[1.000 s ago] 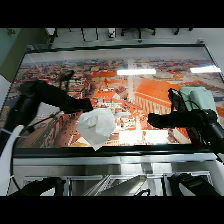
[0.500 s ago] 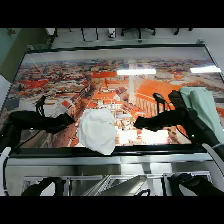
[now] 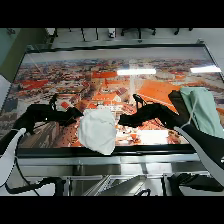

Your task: Fold the shirts.

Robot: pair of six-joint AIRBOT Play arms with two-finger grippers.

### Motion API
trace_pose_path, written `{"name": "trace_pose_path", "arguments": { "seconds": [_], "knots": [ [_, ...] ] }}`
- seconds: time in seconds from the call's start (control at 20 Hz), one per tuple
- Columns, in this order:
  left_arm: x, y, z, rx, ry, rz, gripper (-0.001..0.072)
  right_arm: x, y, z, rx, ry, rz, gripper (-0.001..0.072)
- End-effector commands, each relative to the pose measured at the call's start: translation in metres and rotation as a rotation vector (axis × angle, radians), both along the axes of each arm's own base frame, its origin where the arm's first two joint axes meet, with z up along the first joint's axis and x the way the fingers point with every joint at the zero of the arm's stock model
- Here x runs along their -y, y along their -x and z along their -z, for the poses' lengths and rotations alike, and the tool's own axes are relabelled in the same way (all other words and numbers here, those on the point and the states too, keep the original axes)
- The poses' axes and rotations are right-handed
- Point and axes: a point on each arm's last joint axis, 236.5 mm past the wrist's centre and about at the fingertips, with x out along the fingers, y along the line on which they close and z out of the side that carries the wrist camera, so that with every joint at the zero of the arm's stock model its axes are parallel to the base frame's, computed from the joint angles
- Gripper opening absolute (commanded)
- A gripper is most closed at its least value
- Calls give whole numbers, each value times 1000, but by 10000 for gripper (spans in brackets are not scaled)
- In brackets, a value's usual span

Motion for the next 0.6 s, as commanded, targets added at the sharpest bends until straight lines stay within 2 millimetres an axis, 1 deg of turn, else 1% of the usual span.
{"name": "trace_pose_path", "arguments": {
  "seconds": [0.0, 0.1, 0.25, 0.3, 0.35, 0.4, 0.45, 0.5, 0.55],
  "knots": [
    [14, -19, 2, -1, 16, 50, 696, -27, -36, 1, 43, -37, -23, 486],
    [19, -17, 15, -30, 16, 60, 695, -40, -47, 8, 40, -41, -36, 486],
    [19, -13, 35, -81, 20, 57, 694, -55, -52, 25, 12, -38, -64, 486],
    [19, -13, 40, -90, 20, 57, 576, -59, -52, 30, 2, -37, -75, 486],
    [19, -13, 42, -82, 17, 67, 406, -63, -52, 32, -6, -44, -78, 486],
    [18, -16, 43, -70, 11, 64, 312, -67, -54, 34, -7, -49, -76, 485],
    [16, -19, 43, -59, 6, 54, 290, -69, -56, 36, -7, -52, -73, 478],
    [14, -22, 43, -51, 0, 45, 289, -71, -57, 38, -7, -52, -70, 325],
    [12, -24, 44, -45, -4, 36, 188, -71, -59, 42, -9, -51, -67, 144]
  ]
}}
